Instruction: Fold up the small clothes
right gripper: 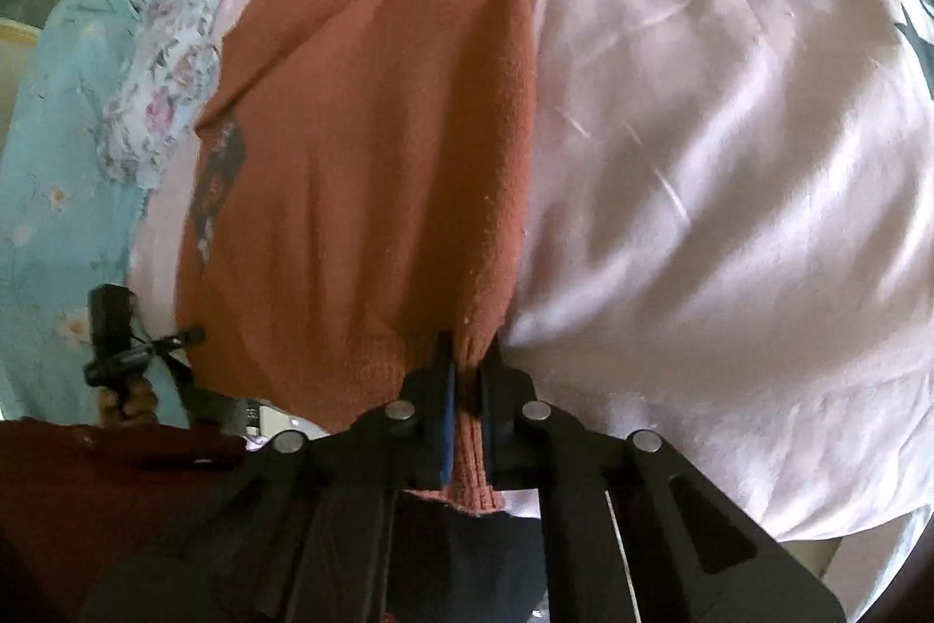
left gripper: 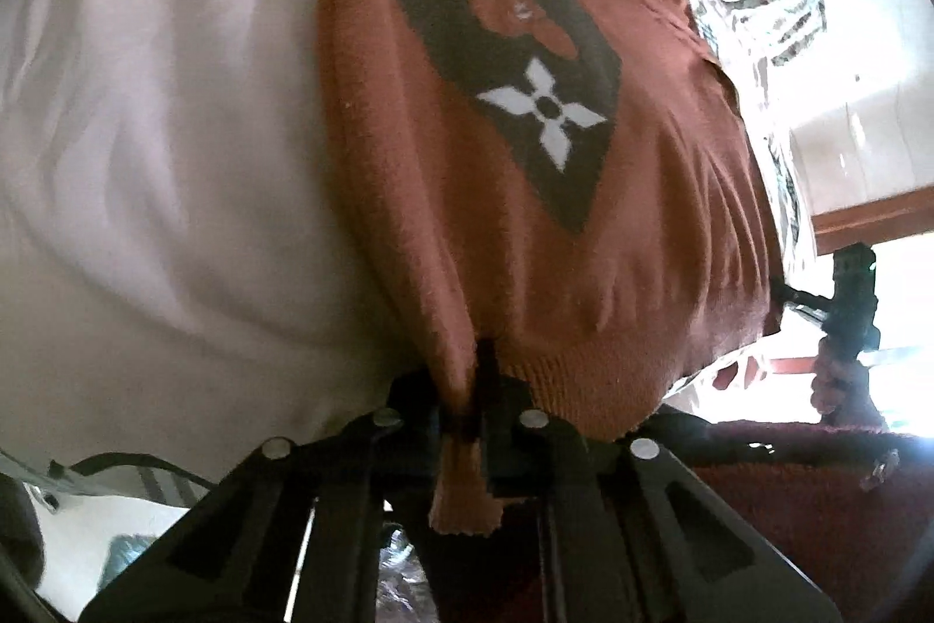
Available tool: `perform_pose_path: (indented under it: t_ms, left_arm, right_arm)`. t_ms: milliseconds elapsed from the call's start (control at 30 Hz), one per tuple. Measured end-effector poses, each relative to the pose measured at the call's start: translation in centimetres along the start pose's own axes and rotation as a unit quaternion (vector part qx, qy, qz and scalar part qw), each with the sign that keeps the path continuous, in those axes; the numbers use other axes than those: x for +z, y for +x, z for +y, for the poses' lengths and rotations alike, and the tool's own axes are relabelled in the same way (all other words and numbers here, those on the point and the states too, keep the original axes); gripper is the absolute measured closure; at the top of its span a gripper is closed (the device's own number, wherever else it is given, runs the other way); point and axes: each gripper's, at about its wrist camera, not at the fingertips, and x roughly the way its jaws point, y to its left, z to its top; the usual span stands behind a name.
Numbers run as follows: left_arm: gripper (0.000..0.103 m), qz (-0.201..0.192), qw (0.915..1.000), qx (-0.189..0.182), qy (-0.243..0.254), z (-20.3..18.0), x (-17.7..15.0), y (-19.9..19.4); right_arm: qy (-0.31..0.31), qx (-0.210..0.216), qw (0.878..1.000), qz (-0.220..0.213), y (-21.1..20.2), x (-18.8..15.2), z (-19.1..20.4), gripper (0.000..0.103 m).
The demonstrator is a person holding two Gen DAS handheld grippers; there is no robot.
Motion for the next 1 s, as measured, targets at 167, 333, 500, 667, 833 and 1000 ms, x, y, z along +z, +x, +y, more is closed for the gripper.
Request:
perform_pose_path:
  t_ms: [167,333,500,667,833,1000]
  left_arm:
    - [0.099,-0.027,0.9995,-0.013,-0.009,-0.4,-0.4,-0.8]
    - [0.099,-0.071,0.9967,-0.03,-0.025,-1.3,0.5,-3.8]
    - [0.099,-0.137,0.9893,-0.042,-0.025,-3.2,4.0,-7.4]
    - [0.099,-0.203,0.978,-0.043,-0.02,-4.2,10.0,-10.5]
    - [0.099,-0.255,0.9665,-0.029,-0.017,-4.4,17.5,-11.7]
    - [0.099,-0.273,0.9614,-0.009,-0.036,-3.3,25.0,-10.1]
  right_arm:
    - [0.011,0.025,1.0,-0.005,-1.0,-0.5,-0.6,0.096]
    - [0.008,0.065,0.997,-0.031,-2.4,0.7,1.4,0.097]
    - [0.013,0.109,0.99,-0.091,-5.0,4.5,3.0,0.097]
    - [0.0,0.126,0.981,-0.15,-6.8,10.4,5.0,0.097]
    - [-0.012,0.125,0.973,-0.193,-6.0,18.0,5.9,0.097]
    - [0.004,0.106,0.973,-0.206,-2.8,25.5,4.8,0.097]
